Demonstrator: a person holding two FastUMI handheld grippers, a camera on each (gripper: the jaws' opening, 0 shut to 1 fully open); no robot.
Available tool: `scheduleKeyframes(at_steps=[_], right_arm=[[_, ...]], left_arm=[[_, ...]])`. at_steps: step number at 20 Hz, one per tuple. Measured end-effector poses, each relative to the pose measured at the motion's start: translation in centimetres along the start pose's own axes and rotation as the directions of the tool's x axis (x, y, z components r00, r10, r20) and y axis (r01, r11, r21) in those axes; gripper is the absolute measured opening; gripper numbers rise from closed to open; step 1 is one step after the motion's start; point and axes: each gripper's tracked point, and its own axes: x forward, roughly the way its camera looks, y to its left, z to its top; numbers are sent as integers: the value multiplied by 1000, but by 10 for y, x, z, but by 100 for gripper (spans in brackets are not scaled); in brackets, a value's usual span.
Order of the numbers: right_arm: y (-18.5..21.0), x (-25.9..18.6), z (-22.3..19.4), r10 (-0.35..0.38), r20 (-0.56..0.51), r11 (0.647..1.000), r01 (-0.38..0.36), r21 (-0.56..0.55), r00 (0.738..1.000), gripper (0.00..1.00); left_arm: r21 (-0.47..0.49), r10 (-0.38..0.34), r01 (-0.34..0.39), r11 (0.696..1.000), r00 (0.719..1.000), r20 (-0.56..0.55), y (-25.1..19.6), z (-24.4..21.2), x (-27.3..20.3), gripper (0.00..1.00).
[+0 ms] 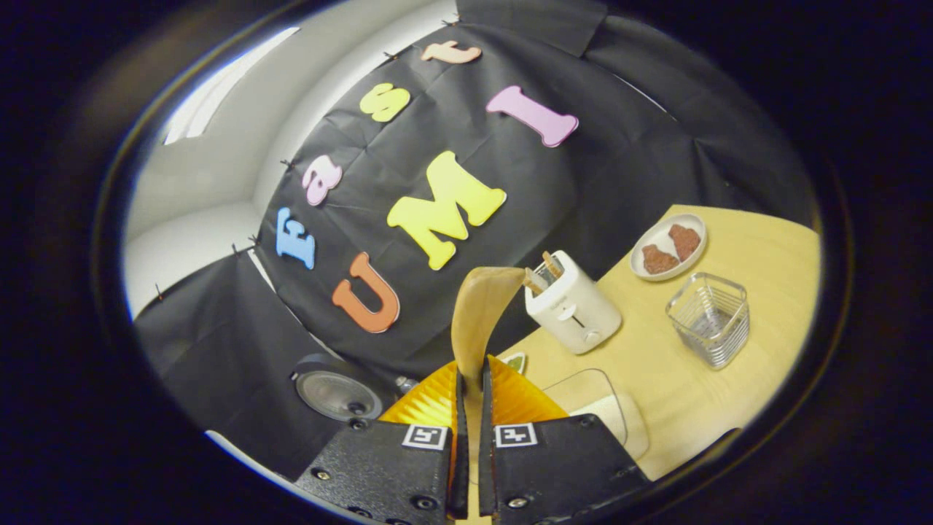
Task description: Close the left gripper, press the button to open the rice cooker; take a wooden spoon from the chopstick holder with the right hand, scoop a spoonful of rice and pour it into the rice cooker, then put the wooden spoon back into the chopstick holder.
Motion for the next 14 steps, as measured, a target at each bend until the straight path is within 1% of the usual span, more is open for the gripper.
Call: scheduleKeyframes(at_steps=[2, 4, 6, 8, 10, 14], right_arm=[[14, 5, -9, 39, -33, 992, -35, 118, 999, 10], [22, 10, -21, 76, -65, 973, -59, 223, 995, 10], [37, 23, -34, 100, -91, 957, -71, 281, 991, 10], [50, 37, -49, 106, -109, 949, -68, 307, 988, 10], [63, 39, -63, 118, -121, 944, -74, 320, 986, 10], [104, 52, -81, 155, -133, 944, -108, 312, 979, 10]], left_arm=[[0, 12, -12, 1000, 1000, 3, 4, 1, -2, 94], [-9, 19, -18, 1000, 1000, 9, 9, 4, -6, 95], [-15, 34, -34, 999, 999, 17, 14, 7, -9, 95], [-17, 48, -48, 999, 998, 27, 17, 13, -11, 95], [-30, 47, -46, 998, 998, 33, 18, 15, -14, 95], [-43, 61, -60, 997, 998, 30, 26, 15, -18, 95]])
